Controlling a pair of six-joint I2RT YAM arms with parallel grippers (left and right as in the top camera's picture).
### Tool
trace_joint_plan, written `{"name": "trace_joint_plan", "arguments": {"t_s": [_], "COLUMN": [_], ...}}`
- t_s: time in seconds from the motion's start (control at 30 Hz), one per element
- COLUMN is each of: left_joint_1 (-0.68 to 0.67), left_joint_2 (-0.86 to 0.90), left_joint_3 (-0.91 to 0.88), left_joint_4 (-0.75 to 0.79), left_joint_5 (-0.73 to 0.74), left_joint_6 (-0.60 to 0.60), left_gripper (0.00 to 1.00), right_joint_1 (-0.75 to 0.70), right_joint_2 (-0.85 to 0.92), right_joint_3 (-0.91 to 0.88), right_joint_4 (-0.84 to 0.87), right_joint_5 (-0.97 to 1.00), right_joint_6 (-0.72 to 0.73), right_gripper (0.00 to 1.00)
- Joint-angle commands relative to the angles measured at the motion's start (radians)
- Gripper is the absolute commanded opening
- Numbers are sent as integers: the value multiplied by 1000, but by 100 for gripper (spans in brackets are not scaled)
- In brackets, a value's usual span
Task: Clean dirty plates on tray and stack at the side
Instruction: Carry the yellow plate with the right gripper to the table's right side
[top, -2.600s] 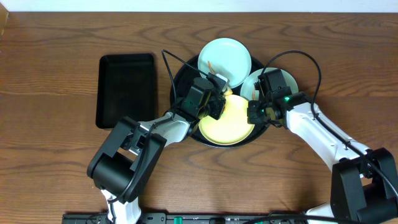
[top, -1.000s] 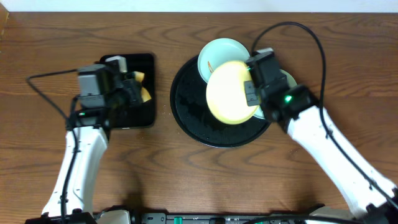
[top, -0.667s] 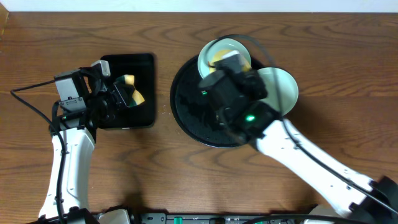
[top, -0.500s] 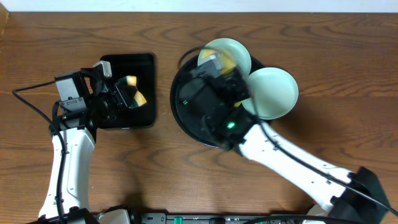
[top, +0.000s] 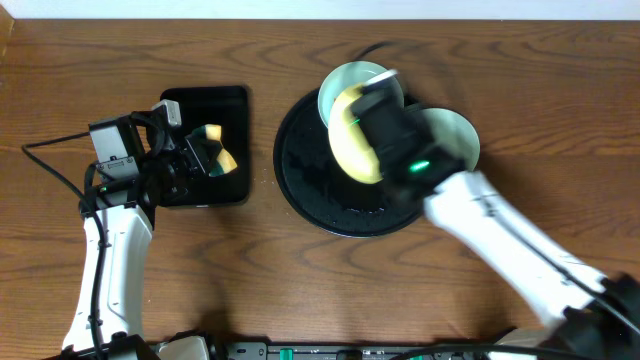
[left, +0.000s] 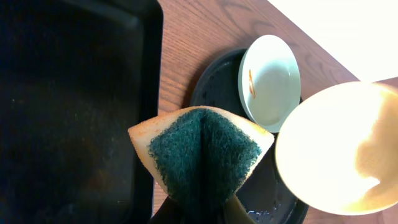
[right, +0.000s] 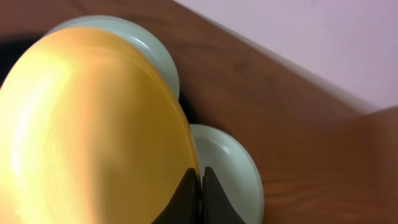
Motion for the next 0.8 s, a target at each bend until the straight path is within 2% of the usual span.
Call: {"name": "trace_joint_plan", "arguments": {"t_s": [0.0, 0.13, 0.3, 0.37, 0.5, 0.77], "left_joint_1": [5, 5, 5, 5, 5, 5], "left_joint_2": [6, 6, 6, 6, 6, 6], "left_joint_3": [-2, -2, -2, -2, -2, -2], "left_joint_4": [0, -9, -11, -12, -25, -30], "left_joint_5": [16, 16, 16, 16, -2, -18], "left_joint_6": [-5, -5, -5, -5, 0, 3], "left_gripper": [8, 8, 8, 8, 8, 8], "right_joint_1": [-270, -576, -937, -1019, -1117, -1155], "right_joint_2": [-114, -111, -28, 16, 135, 338], "right_joint_3": [11, 10, 10, 9, 8, 8], "right_joint_4": [-4, -25, -83, -89, -86, -6], "right_joint_5": [-505, -754, -798, -798, -797, -797], "right_joint_6": [169, 189, 189, 189, 189, 188], "right_gripper": [1, 1, 1, 1, 1, 2]}}
